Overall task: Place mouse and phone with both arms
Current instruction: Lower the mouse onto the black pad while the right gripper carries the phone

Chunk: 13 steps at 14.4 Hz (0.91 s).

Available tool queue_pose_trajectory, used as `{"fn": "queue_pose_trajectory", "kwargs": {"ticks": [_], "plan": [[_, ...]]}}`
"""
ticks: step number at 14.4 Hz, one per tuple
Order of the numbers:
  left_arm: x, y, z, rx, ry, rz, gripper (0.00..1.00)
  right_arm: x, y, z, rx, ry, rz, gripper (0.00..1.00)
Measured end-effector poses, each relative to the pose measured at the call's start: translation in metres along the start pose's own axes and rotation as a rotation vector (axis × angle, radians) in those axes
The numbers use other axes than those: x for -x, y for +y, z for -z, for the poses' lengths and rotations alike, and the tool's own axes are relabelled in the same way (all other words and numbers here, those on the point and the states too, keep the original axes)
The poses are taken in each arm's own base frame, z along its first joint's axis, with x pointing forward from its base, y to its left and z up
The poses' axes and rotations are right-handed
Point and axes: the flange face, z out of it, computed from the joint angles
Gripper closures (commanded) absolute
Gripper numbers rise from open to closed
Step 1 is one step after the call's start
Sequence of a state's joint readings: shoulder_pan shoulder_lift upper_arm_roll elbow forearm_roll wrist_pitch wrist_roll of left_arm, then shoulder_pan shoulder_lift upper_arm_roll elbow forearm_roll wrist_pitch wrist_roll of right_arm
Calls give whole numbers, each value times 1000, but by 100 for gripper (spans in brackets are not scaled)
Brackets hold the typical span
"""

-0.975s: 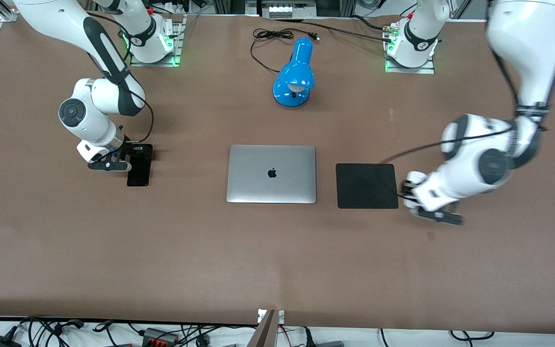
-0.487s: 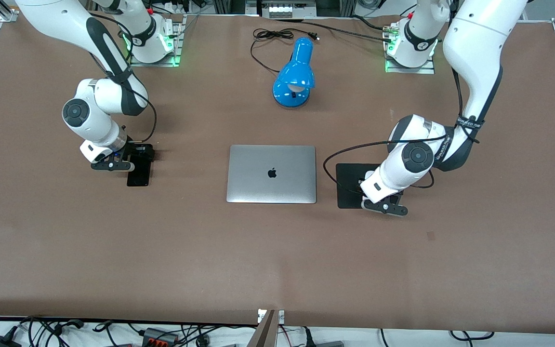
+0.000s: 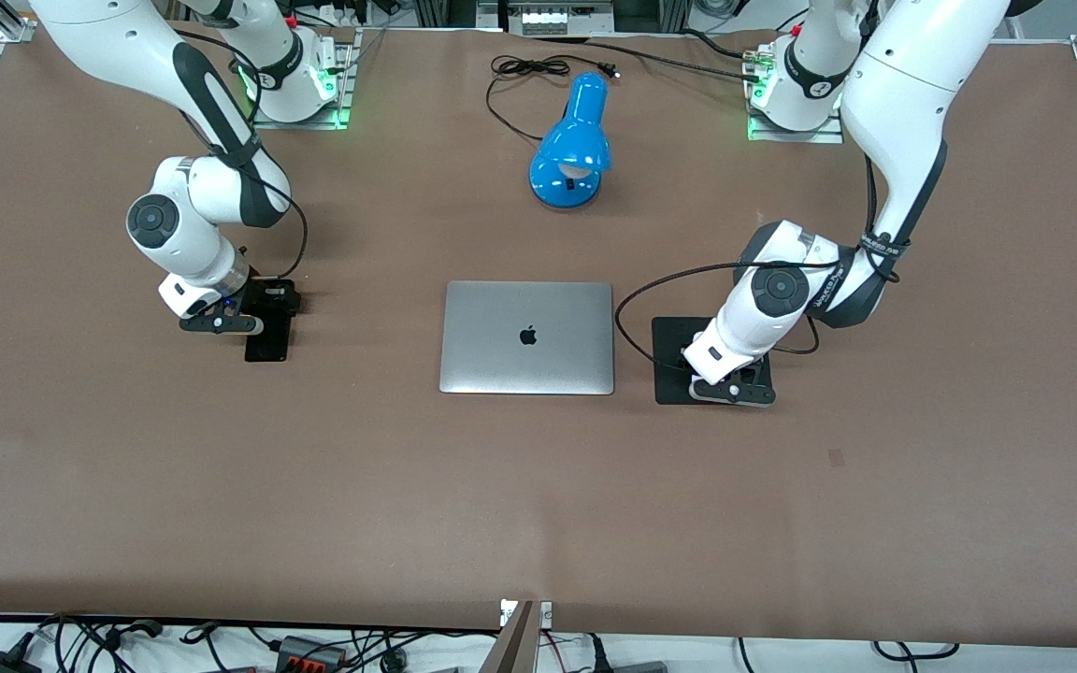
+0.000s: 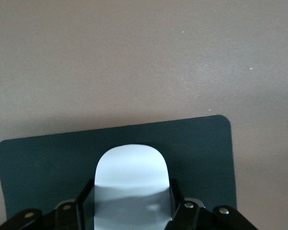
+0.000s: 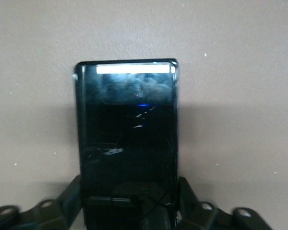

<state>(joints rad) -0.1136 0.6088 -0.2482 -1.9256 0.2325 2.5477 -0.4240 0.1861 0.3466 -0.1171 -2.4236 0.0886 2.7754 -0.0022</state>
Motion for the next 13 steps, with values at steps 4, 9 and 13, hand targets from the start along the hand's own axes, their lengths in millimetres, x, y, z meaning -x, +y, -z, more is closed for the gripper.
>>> {"fn": "queue_pose_trajectory", "kwargs": {"ticks": [4, 9, 13], "plan": [[0, -3, -1, -2, -1, 11, 65, -6, -4, 3, -3, 15, 6, 88], [1, -4, -2, -4, -3, 85, 0, -21, -88, 23, -59, 52, -47, 92], [-2, -6, 0, -1, 6, 102, 0, -29, -166, 33, -68, 13, -93, 92]]}}
